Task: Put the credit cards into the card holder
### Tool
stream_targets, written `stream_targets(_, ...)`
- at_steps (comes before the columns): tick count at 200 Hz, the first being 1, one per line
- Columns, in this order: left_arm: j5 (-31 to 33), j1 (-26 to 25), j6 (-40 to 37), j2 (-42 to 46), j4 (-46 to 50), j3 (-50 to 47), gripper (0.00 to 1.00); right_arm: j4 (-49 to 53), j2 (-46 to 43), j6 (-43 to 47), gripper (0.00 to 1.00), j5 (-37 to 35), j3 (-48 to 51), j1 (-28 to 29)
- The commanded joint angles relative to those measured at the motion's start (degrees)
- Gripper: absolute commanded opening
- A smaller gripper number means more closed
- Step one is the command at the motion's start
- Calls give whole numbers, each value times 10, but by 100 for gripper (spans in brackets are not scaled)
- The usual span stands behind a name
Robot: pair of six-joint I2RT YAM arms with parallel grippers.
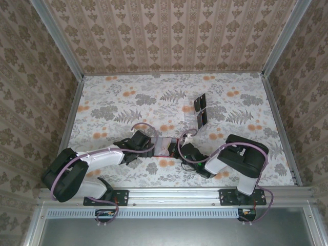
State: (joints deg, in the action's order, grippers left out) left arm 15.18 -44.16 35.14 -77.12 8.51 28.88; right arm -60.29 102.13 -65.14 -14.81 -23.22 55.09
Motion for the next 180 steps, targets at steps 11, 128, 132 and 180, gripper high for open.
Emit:
stream_targets(11, 2, 3, 5, -11, 34, -23, 100, -8, 12, -13, 0, -21, 12, 7)
stream_targets(128, 0, 3, 1, -6, 36, -21, 100, -66, 68, -46, 0, 7, 20, 9)
stream_targets(132, 1, 3, 0, -7, 36, -21, 100, -67, 69, -47, 0, 8, 21, 10)
stream_targets(180, -1, 3, -1, -8, 37, -19, 100, -70, 76, -50, 0, 19, 19, 10)
